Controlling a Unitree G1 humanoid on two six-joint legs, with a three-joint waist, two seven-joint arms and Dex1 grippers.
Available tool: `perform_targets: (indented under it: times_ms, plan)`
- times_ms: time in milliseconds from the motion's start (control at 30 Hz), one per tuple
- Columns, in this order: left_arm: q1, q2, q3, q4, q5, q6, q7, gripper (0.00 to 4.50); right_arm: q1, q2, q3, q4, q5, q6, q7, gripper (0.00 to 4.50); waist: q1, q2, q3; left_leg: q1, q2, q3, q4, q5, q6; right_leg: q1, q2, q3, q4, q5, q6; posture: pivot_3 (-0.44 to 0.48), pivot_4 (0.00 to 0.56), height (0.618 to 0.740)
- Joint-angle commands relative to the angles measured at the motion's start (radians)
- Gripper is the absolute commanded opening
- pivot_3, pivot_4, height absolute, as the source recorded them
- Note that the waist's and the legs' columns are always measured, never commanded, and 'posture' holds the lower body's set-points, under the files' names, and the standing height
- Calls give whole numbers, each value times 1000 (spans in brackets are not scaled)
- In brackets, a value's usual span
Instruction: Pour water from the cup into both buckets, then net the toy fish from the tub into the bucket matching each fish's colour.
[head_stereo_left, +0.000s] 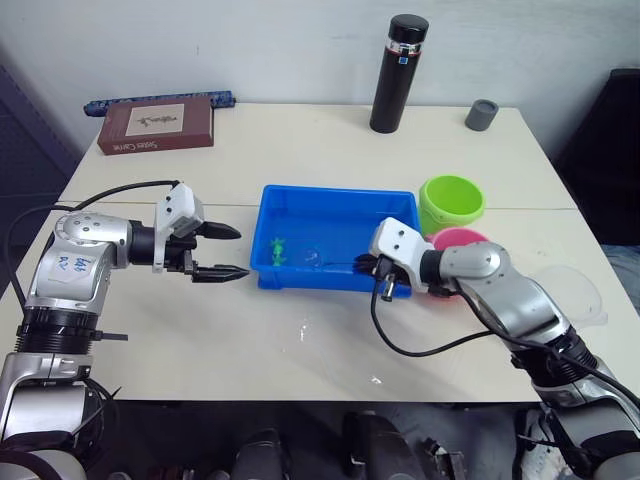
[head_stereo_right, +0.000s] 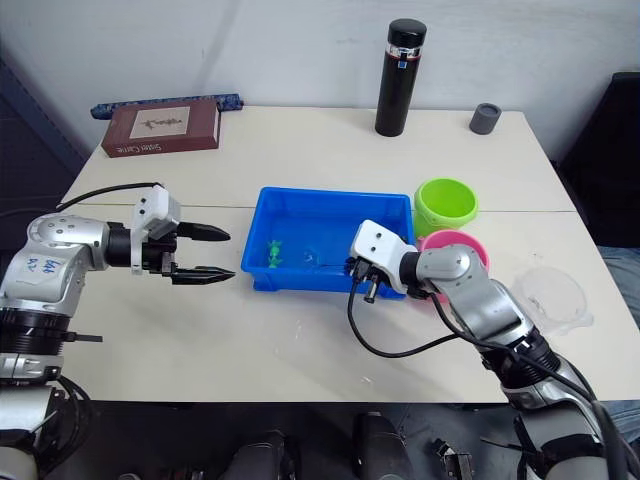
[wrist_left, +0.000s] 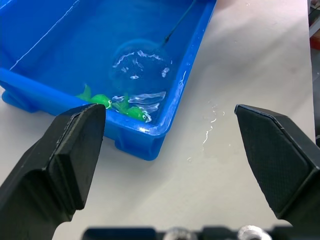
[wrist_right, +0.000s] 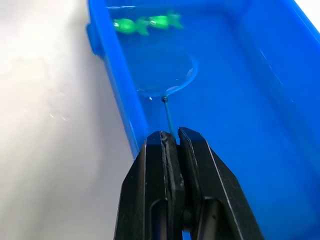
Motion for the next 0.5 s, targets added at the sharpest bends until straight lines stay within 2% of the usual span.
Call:
perform_targets:
  times_ms: [33,367,500]
  plan:
    - [7,18,31,-53,-26,15,9,4461,-38,25,7,23,-29,-55,28,0,0,0,0,0,0,0,0,0,0,0,0,0,0,0,0,0,150,740]
    - [10,36,38,-57,-36,30,23,4461,-70,101,22,99,-85,-112,51,0,0,0,0,0,0,0,0,0,0,0,-1,0,0,0,0,0,150,740]
    - [7,35,39,-55,-36,29,26,4461,-73,132,-20,82,-30,-48,73,0,-1,0,0,0,0,0,0,0,0,0,-1,0,0,0,0,0,150,740]
